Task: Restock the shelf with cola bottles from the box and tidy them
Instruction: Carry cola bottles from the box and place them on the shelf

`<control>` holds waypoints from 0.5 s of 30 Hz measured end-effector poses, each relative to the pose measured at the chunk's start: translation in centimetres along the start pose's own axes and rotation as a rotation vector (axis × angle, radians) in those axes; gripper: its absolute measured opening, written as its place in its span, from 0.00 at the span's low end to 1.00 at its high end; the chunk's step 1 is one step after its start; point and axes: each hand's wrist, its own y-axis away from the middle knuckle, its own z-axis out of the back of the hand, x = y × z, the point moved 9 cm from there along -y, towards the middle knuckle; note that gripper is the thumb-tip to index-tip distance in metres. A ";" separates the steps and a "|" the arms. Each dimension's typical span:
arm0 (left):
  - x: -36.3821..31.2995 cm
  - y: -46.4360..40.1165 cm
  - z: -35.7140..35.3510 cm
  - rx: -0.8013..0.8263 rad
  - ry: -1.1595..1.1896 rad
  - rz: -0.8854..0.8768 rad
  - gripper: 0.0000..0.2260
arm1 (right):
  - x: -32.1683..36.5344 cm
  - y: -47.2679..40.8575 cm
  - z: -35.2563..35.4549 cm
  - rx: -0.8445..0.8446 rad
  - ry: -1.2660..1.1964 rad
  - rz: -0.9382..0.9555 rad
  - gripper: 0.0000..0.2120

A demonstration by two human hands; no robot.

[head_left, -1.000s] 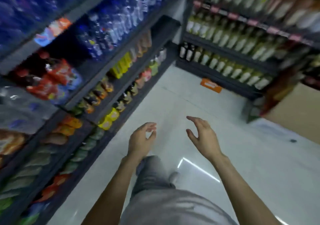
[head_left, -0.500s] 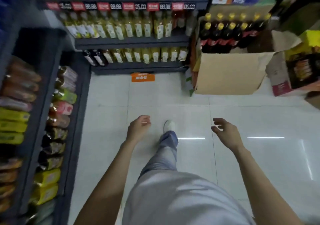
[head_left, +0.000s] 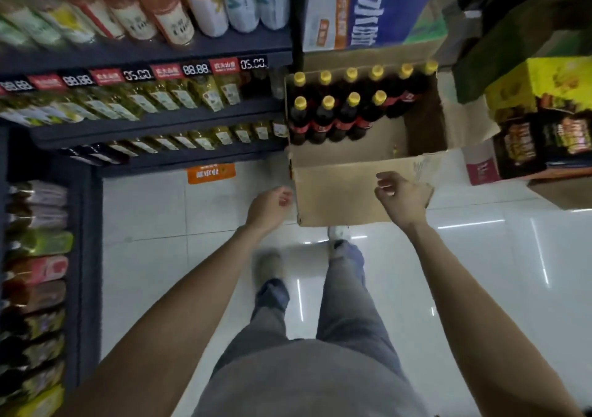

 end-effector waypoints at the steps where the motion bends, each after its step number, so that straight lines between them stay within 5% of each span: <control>1: -1.7 -1.6 -0.5 -0.012 0.026 -0.004 0.12 | -0.2 -2.7 0.6 0.007 0.017 0.012 0.15; 8: -8.7 -12.5 -5.6 -0.140 0.329 0.119 0.20 | -3.8 -18.8 0.2 0.145 0.010 0.013 0.31; 15: -11.5 -20.4 -9.8 -0.356 0.425 0.179 0.33 | -4.6 -27.2 -2.4 0.170 -0.055 0.164 0.35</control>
